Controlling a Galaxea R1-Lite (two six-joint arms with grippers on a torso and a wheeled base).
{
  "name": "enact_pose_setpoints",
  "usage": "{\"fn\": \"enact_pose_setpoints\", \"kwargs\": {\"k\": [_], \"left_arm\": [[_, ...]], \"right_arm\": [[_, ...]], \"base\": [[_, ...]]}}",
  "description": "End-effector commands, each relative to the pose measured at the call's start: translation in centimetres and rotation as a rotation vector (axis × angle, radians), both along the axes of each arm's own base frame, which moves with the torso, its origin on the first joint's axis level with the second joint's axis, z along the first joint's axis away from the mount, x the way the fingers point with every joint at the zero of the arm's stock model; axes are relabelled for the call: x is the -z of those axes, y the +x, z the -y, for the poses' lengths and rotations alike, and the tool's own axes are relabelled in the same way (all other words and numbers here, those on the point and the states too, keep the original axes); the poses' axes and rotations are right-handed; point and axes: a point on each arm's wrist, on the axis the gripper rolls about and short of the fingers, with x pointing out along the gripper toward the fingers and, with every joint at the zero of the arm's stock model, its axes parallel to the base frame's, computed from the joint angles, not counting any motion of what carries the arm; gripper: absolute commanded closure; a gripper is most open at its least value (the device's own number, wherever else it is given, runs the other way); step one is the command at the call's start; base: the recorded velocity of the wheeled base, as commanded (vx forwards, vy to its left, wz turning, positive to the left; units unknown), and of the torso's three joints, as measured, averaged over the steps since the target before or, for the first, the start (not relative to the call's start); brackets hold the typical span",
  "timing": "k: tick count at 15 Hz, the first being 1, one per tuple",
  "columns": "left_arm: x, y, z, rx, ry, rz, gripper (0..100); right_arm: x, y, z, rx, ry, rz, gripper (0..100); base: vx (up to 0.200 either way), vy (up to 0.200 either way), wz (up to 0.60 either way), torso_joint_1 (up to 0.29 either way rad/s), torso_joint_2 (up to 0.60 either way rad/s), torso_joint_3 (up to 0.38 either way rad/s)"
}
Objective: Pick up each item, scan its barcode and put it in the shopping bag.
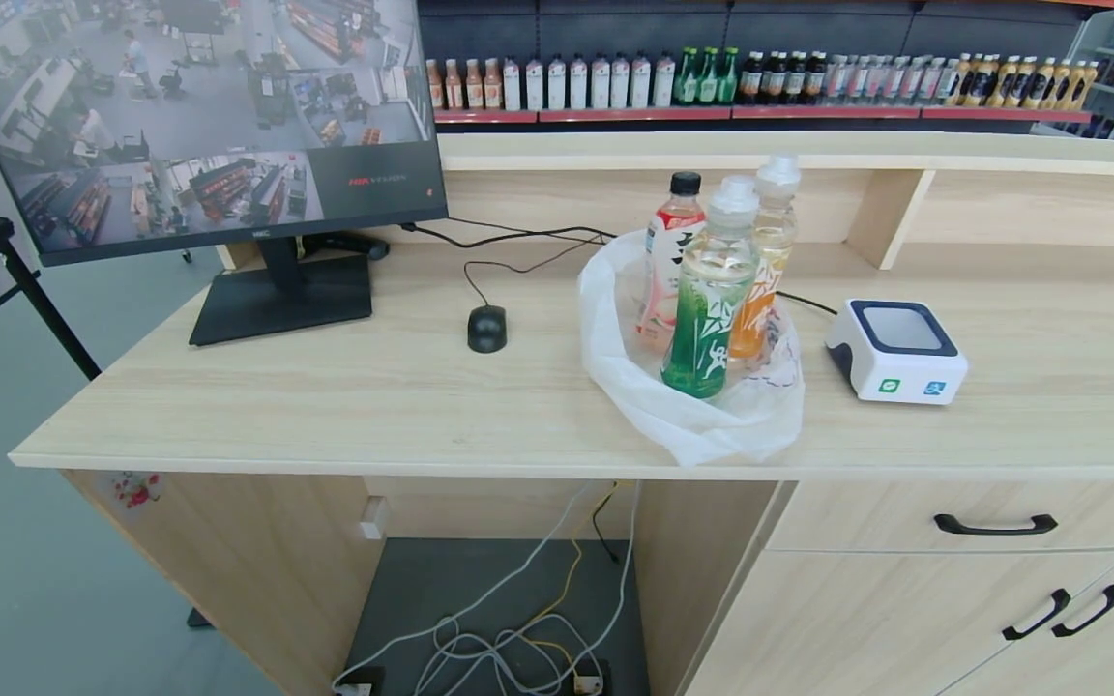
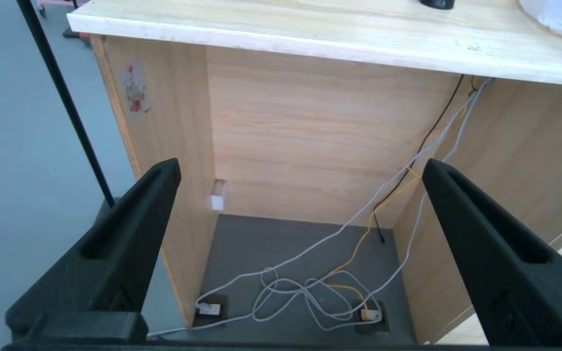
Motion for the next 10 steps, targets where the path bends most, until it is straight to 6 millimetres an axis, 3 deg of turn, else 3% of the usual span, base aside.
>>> {"fn": "enact_pose_setpoints", "kwargs": {"k": [1,7,10], "left_arm": [[-0.01,0.00,0.00,-0.001,0.000,0.000,0],[-0.01,0.00,0.00,-0.001,-0.002,0.000,0],[-0.01,0.00,0.00,-0.001,-0.002,0.000,0]], "right_arm": [[0.45,-0.28,-0.01,0.022,0.017,0.035,0],[0.75,-0.79,-0.02,0.088,0.091,0.093,0],[0.80,-0.78,-0.02,0.088,0.091,0.092,0]], "base": [[0.000,0.000,0.00,0.000,0.00,0.000],[0.000,0.000,0.00,0.000,0.00,0.000],[-0.200,0.000,0.00,0.009,0.00,0.001]]}}
